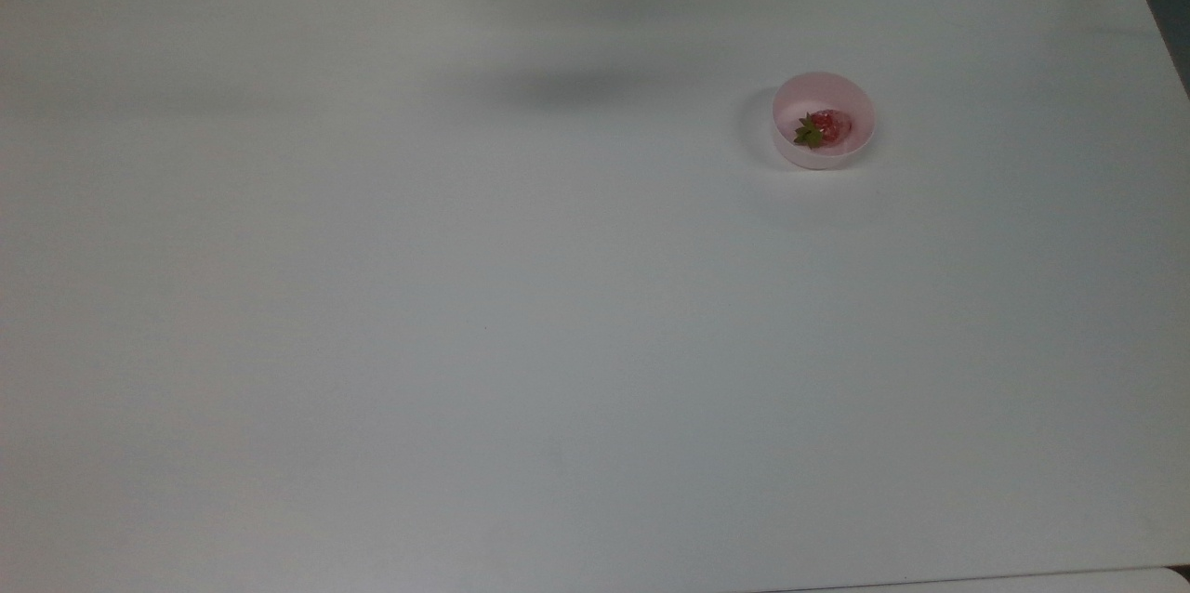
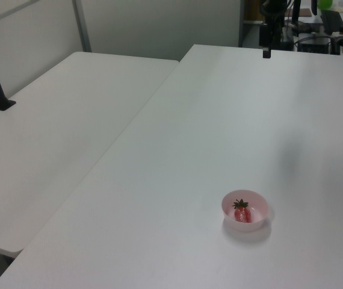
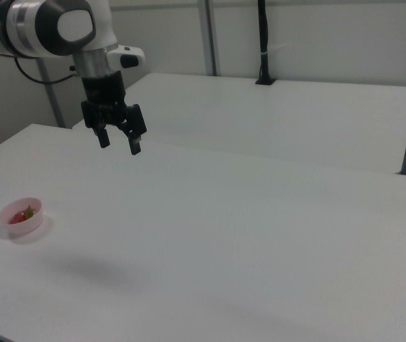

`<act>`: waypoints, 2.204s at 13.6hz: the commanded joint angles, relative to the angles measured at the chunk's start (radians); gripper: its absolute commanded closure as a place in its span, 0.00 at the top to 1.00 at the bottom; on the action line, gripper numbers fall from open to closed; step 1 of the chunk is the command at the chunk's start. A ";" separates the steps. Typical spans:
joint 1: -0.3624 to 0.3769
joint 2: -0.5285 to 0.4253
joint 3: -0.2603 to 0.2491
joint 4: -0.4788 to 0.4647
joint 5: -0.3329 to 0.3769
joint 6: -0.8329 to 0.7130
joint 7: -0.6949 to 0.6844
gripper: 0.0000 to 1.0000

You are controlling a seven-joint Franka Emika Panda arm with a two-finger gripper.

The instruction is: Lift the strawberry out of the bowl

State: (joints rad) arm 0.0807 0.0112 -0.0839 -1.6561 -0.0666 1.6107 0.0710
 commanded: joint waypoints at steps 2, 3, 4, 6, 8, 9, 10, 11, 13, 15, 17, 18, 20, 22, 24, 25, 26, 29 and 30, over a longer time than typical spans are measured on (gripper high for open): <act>0.005 -0.011 0.001 -0.021 -0.001 0.011 -0.083 1.00; 0.004 -0.011 0.001 -0.021 0.001 0.011 -0.083 1.00; 0.004 -0.011 0.001 -0.021 0.001 0.011 -0.082 1.00; 0.020 -0.011 -0.011 -0.022 0.016 0.003 -0.082 1.00; 0.150 -0.011 -0.091 -0.037 0.039 0.003 -0.074 1.00; 0.207 -0.007 -0.094 -0.039 0.039 0.003 -0.071 1.00; 0.261 0.006 -0.094 -0.045 0.041 0.009 -0.066 1.00; 0.325 0.031 -0.094 -0.053 0.048 0.012 -0.056 1.00; 0.446 0.097 -0.082 -0.057 0.091 0.087 0.051 0.95; 0.525 0.188 -0.047 -0.064 0.093 0.191 0.192 0.92; 0.562 0.266 -0.017 -0.060 0.091 0.291 0.248 0.91; 0.580 0.295 -0.011 -0.057 0.091 0.323 0.262 0.89; 0.611 0.343 -0.008 -0.054 0.087 0.354 0.291 0.83; 0.633 0.375 -0.007 -0.053 0.082 0.392 0.328 0.79; 0.633 0.397 0.012 -0.054 0.076 0.428 0.349 0.76; 0.633 0.409 0.016 -0.054 0.071 0.439 0.351 0.75; 0.634 0.420 0.018 -0.054 0.071 0.449 0.352 0.75; 0.634 0.446 0.035 -0.056 0.054 0.472 0.368 0.73; 0.634 0.449 0.035 -0.062 0.053 0.472 0.362 0.68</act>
State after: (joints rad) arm 0.7097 0.4496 -0.0541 -1.7160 0.0080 2.0647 0.4147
